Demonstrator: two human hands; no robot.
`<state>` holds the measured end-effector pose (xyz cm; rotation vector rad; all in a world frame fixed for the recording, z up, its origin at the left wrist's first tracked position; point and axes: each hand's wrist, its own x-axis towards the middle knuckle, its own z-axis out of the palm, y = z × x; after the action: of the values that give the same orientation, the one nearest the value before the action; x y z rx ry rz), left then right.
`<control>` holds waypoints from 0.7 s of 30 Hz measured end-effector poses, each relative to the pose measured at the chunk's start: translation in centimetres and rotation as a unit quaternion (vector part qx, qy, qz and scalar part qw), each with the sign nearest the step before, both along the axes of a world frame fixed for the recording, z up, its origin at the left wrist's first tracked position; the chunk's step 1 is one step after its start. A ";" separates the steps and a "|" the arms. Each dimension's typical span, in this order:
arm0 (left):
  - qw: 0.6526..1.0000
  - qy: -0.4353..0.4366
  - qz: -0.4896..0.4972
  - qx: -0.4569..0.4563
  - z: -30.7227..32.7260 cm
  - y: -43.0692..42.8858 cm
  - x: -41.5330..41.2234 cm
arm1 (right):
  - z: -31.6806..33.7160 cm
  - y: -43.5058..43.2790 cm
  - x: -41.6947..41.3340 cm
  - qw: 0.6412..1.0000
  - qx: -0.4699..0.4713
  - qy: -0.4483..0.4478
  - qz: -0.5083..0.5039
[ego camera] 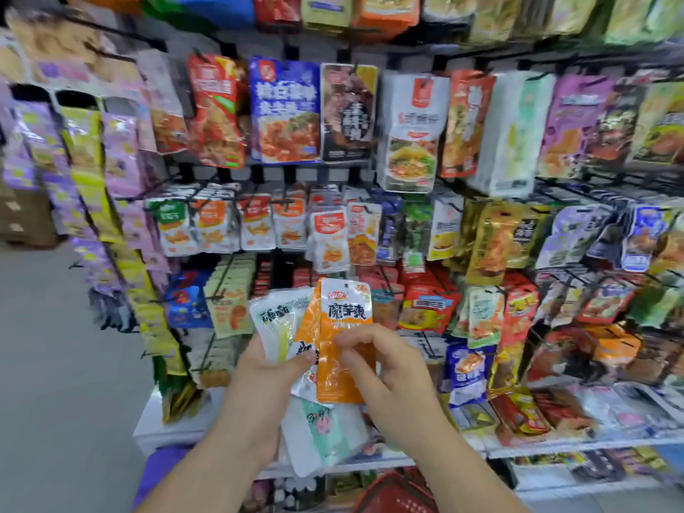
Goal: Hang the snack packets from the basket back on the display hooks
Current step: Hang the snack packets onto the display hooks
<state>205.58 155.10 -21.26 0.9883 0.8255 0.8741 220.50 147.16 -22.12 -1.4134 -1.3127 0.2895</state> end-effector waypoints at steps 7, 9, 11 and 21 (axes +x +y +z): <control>0.999 -0.019 0.016 0.032 1.3 6.6 -10.6 | 2.1 8.3 -11.5 0.995 0.054 -0.080 -0.037; 0.998 -0.020 0.038 0.036 1.8 8.1 -12.6 | 3.0 10.1 -13.8 0.995 0.051 -0.080 -0.034; 0.998 -0.016 0.052 0.039 2.4 9.4 -14.2 | 3.8 11.8 -15.2 0.996 0.035 -0.073 -0.041; 0.991 -0.042 0.091 0.091 8.3 16.2 -15.5 | 10.6 20.3 -15.7 0.976 -0.032 0.212 -0.031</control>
<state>190.09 171.27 -12.95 1.0379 0.7830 1.1570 204.85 167.50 -11.51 -1.3521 -0.9145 0.5620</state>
